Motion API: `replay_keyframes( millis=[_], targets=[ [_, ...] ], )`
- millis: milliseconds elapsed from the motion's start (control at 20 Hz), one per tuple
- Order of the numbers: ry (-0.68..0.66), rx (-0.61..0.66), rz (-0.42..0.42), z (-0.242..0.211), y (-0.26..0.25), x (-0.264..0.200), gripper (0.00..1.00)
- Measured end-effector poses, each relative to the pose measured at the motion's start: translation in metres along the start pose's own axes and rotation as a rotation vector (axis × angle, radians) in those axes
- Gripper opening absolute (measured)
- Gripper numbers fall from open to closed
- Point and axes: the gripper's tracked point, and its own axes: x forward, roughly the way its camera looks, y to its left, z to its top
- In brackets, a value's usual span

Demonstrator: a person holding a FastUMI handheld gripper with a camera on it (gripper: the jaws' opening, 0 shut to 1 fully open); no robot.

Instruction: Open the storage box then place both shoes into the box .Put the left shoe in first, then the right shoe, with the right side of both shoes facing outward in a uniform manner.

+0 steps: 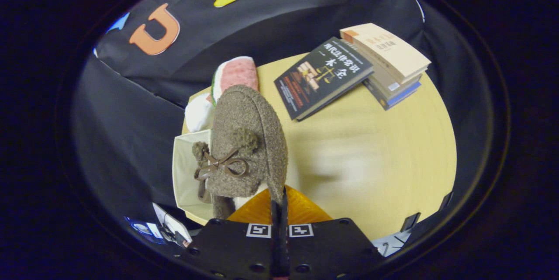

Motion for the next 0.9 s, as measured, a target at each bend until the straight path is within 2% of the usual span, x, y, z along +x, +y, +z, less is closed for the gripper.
replay_keyframes(
  millis=[300,450,650,900],
  targets=[
    [0.042,-0.077,0.062,-0.022,0.126,0.022,0.0],
    [0.08,-0.108,0.046,-0.043,0.168,0.047,0.0],
    [0.127,-0.086,0.0,-0.067,0.191,0.092,0.0],
    [0.135,-0.045,-0.149,-0.079,0.176,0.134,0.0]
  ],
)
